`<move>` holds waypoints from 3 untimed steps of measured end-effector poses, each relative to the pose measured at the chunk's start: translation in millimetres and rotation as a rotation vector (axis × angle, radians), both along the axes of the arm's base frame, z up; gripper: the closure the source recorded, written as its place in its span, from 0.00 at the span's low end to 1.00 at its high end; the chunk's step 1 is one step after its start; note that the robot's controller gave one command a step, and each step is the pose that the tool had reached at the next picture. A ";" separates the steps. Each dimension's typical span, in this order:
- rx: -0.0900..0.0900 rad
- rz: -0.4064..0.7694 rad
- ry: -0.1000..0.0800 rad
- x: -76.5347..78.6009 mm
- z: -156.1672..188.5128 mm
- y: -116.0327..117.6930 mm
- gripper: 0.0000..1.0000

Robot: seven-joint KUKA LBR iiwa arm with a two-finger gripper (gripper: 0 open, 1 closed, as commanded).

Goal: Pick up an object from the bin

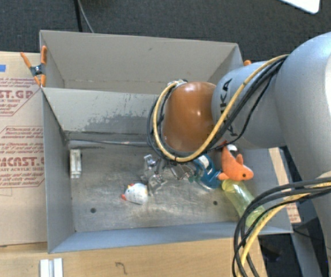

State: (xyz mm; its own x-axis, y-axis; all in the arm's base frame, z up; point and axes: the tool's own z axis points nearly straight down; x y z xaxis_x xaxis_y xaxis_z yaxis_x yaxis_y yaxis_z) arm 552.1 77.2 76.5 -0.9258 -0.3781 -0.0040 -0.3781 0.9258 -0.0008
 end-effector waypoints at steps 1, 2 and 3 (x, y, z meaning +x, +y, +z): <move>0.000 0.000 0.000 0.0 0.0 0.0 1.00; -0.001 -0.005 0.012 -6.6 40.3 -2.8 1.00; 0.001 0.034 0.001 -1.0 99.2 42.3 0.00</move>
Offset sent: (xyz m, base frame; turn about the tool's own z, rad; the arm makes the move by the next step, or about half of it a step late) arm -0.0067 -0.0069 0.0868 0.0115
